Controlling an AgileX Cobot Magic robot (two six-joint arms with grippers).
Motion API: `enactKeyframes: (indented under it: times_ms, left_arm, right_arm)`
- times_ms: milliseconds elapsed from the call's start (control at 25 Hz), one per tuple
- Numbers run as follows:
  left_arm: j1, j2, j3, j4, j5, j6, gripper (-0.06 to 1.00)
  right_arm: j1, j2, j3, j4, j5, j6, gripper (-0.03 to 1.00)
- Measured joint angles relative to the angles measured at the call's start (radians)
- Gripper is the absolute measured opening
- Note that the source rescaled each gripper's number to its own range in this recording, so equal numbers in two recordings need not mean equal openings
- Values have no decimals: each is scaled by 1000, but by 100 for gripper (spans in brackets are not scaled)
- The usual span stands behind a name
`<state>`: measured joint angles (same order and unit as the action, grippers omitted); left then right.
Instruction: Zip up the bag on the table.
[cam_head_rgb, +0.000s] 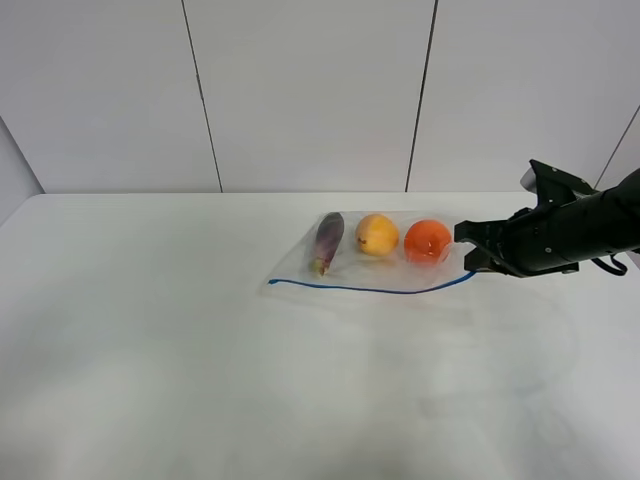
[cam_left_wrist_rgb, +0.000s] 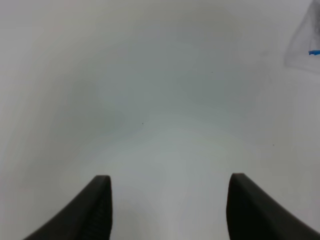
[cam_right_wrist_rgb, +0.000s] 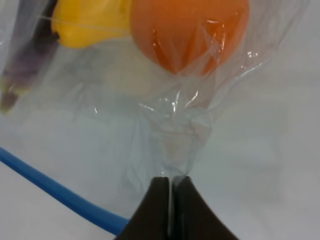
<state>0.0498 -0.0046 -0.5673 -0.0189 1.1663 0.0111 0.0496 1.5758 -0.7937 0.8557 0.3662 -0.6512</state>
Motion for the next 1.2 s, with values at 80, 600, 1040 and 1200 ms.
enactKeyframes:
  times_ms: [80,600,1040,1200]
  left_arm:
    - [0,0,0,0,0,0,67]
    - [0,0,0,0,0,0,67]
    - [0,0,0,0,0,0,67]
    - [0,0,0,0,0,0,67]
  right_arm:
    - [0,0,0,0,-1,-2,17]
    - [0,0,0,-19,-16,-3,88]
    - [0,0,-94,-352,49,134,91]
    - [0,0,-118,-651,105,371,91]
